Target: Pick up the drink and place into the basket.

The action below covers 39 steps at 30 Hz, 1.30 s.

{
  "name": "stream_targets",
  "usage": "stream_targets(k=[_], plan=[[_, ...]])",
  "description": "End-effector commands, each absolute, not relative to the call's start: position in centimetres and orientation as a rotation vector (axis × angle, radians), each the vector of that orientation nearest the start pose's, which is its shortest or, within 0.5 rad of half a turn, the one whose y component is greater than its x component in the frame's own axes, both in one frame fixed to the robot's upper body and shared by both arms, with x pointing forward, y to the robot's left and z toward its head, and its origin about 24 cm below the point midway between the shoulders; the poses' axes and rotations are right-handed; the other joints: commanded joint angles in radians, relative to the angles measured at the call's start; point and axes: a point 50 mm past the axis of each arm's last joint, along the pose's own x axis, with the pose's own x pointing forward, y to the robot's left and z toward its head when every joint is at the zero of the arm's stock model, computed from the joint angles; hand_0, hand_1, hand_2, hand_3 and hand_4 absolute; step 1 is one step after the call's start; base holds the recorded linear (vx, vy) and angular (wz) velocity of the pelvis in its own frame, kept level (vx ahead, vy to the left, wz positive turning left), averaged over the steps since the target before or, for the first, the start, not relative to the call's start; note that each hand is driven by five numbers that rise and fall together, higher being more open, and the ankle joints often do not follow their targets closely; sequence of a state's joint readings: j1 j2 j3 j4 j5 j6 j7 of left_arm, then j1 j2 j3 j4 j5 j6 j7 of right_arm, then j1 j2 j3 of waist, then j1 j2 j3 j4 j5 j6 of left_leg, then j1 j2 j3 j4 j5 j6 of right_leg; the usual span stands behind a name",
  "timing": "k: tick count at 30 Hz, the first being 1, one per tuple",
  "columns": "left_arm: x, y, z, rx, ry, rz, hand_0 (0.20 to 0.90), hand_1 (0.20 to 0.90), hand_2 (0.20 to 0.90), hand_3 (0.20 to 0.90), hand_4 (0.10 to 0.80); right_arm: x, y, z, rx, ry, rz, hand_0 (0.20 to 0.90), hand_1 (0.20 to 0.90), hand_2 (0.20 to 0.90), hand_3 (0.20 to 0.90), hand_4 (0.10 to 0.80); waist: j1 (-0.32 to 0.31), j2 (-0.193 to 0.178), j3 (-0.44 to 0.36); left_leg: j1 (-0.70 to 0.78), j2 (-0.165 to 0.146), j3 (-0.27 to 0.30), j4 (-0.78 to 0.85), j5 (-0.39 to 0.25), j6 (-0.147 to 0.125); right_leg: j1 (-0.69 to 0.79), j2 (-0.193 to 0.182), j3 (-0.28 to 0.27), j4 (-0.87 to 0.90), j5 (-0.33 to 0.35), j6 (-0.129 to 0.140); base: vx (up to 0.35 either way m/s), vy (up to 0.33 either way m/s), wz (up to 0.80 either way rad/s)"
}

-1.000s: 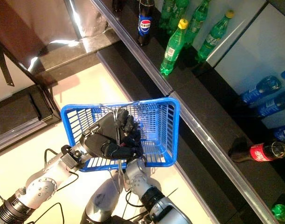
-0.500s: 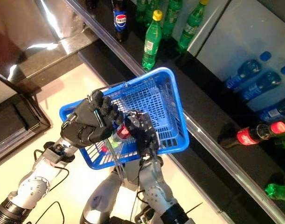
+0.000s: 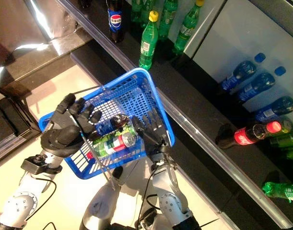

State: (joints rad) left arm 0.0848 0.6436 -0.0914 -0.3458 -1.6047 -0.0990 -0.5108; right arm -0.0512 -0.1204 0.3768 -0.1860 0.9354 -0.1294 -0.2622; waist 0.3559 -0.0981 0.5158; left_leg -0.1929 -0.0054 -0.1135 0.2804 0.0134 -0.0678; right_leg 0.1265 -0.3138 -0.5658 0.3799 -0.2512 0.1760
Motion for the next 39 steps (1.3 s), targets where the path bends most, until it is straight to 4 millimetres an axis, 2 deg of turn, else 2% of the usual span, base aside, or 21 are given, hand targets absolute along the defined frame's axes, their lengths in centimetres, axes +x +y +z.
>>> stream_targets(k=[1,5,11,13,14,19,21,25,33,37,39], plan=[[17.2,22.4,24.6,-0.943,-1.239,-0.918,0.3,0.3,0.3,0.2,0.1,24.2,-13.5,10.9,0.806,-0.249,0.104,0.9,0.9,0.9,0.9,0.8,-0.029,0.035,-0.28,0.132,0.027,0.035,-0.059,-0.039,-0.018,-0.02,0.026,0.037,-0.034,0.139,-0.024,-0.006,-0.03,-0.04],[17.8,23.4,23.0,-0.945,-1.172,-0.769,0.3,0.3,0.3,0.2,0.1,23.8,-13.3,11.1,0.775,-0.247,0.167,0.9,0.9,0.9,0.9,0.8,-0.037,0.037,-0.298,0.154,0.036,0.042,-0.083,-0.031,-0.023,-0.006,0.043,0.051,-0.064,0.132,-0.026,-0.007,-0.014,-0.14],[18.6,24.8,20.2,-0.913,-1.054,-0.54,0.3,0.3,0.3,0.2,0.1,23.0,-12.9,10.4,0.75,-0.208,0.273,0.9,0.9,0.9,0.9,0.8,-0.06,0.04,-0.324,0.188,0.049,0.058,-0.126,-0.018,-0.027,0.011,0.068,0.079,-0.115,0.14,-0.024,-0.021,-0.019,-0.09],[18.9,25.3,18.9,-0.906,-1.003,-0.459,0.3,0.3,0.3,0.2,0.1,22.6,-12.8,9.9,0.76,-0.191,0.32,0.9,0.9,0.9,0.9,0.8,-0.069,0.043,-0.335,0.198,0.053,0.062,-0.143,-0.012,-0.029,0.014,0.075,0.088,-0.13,0.144,-0.024,-0.034,-0.018,-0.09],[19.0,25.7,17.6,-0.909,-0.952,-0.397,0.3,0.3,0.3,0.2,0.1,22.1,-12.8,9.4,0.784,-0.176,0.363,0.9,0.9,0.9,0.9,0.8,-0.078,0.045,-0.345,0.207,0.056,0.068,-0.16,-0.006,-0.029,0.017,0.081,0.096,-0.145,0.147,-0.024,-0.04,-0.017,-0.07],[19.2,25.6,13.0,-0.998,-0.797,-0.243,0.3,0.3,0.3,0.2,0.1,20.9,-12.8,7.0,0.815,-0.096,0.462,0.9,0.9,0.9,0.9,0.8,-0.11,0.049,-0.377,0.232,0.066,0.086,-0.214,0.014,-0.026,0.026,0.099,0.13,-0.198,0.165,-0.031,-0.058,-0.027,-0.12],[19.2,25.6,11.9,-1.019,-0.756,-0.208,0.3,0.3,0.3,0.2,0.1,20.7,-13.1,6.3,0.808,-0.069,0.473,0.9,0.9,0.9,0.9,0.8,-0.121,0.05,-0.387,0.235,0.067,0.09,-0.23,0.023,-0.025,0.027,0.106,0.141,-0.216,0.174,-0.035,-0.065,-0.023,-0.15],[19.6,25.1,10.6,-1.054,-0.7,-0.185,0.3,0.3,0.3,0.2,0.1,20.5,-13.2,5.4,0.753,-0.029,0.499,0.9,0.9,0.9,0.9,0.8,-0.137,0.052,-0.403,0.243,0.07,0.099,-0.258,0.034,-0.022,0.028,0.114,0.155,-0.239,0.182,-0.042,-0.036,-0.004,-0.06],[20.6,23.6,9.2,-1.049,-0.575,-0.159,0.3,0.3,0.3,0.2,0.1,20.6,-12.6,4.7,0.689,0.015,0.595,0.9,0.9,0.9,0.9,0.8,-0.149,0.054,-0.418,0.261,0.074,0.116,-0.292,0.045,-0.021,0.034,0.124,0.16,-0.262,0.193,-0.052,-0.023,0.013,0.05],[20.5,23.6,7.5,-1.032,-0.479,-0.083,0.3,0.3,0.3,0.2,0.1,20.5,-12.6,4.1,0.687,0.049,0.608,0.9,0.9,0.9,0.9,0.8,-0.154,0.054,-0.424,0.266,0.076,0.124,-0.309,0.052,-0.02,0.033,0.126,0.163,-0.275,0.201,-0.051,-0.014,0.002,0.01],[20.0,24.1,5.8,-0.993,-0.404,-0.001,0.3,0.3,0.3,0.2,0.1,19.9,-12.7,3.3,0.687,0.084,0.638,0.9,0.9,0.9,0.9,0.8,-0.159,0.054,-0.427,0.265,0.079,0.135,-0.319,0.055,-0.021,0.03,0.126,0.165,-0.288,0.209,-0.047,-0.055,-0.013,-0.08]])
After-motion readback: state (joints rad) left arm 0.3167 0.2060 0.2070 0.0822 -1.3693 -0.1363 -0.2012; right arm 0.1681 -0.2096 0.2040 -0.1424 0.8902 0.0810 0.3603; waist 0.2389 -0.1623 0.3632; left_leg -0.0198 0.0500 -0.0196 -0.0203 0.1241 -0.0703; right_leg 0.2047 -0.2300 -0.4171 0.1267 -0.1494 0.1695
